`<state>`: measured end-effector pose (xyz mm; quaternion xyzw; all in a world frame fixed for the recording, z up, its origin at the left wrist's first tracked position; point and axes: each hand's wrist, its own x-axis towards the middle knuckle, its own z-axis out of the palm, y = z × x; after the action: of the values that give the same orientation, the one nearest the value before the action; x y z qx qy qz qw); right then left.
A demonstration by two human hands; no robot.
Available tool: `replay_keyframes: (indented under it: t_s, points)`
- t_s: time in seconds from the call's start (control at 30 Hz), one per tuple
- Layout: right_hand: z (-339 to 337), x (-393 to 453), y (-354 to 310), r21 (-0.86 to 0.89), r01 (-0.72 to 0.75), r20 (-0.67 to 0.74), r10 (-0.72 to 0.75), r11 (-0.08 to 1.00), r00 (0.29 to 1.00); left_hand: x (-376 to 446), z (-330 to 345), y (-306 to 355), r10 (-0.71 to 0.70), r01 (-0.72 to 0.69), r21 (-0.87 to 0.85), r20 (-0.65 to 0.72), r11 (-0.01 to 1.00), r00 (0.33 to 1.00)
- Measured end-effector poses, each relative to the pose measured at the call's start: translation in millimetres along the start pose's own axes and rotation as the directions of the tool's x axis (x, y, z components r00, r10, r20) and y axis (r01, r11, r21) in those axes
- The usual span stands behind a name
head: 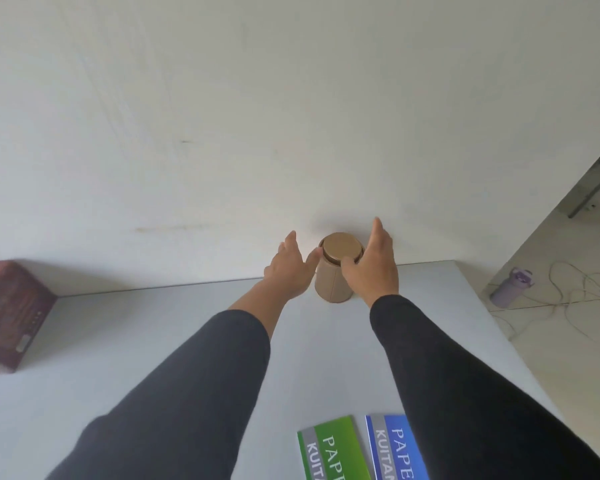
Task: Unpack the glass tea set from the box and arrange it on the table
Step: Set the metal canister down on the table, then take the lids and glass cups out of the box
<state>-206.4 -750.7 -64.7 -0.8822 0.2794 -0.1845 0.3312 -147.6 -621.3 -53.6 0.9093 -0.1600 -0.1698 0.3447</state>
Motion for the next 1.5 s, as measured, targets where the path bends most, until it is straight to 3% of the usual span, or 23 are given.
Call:
replay_keyframes:
  t_s: [0.3,0.5,0.93,1.27,1.5]
  points:
    - [-24,-53,-111,0.005,0.109,-0.055,-0.109,0.994,0.992,-68,-108,-22,0.039,-0.03,0.057,-0.153,0.998,0.987]
    - [-4,-122,-193,0.005,0.222,-0.068,-0.221,0.975,0.973,-143,-189,-75,0.062,-0.047,0.066,-0.248,0.997,0.967]
    - [129,-288,-337,0.044,0.413,0.206,-0.413,0.91,0.887,-286,-337,-278,-0.211,0.228,-0.007,-0.411,0.974,0.887]
    - [243,-259,-392,0.089,0.273,0.38,-0.286,0.958,0.88,-243,-378,-381,-0.353,0.374,-0.022,-0.388,0.927,0.852]
    - [328,-259,-406,0.081,0.171,0.514,-0.188,0.982,0.837,-204,-391,-449,-0.462,0.443,-0.137,-0.349,0.886,0.815]
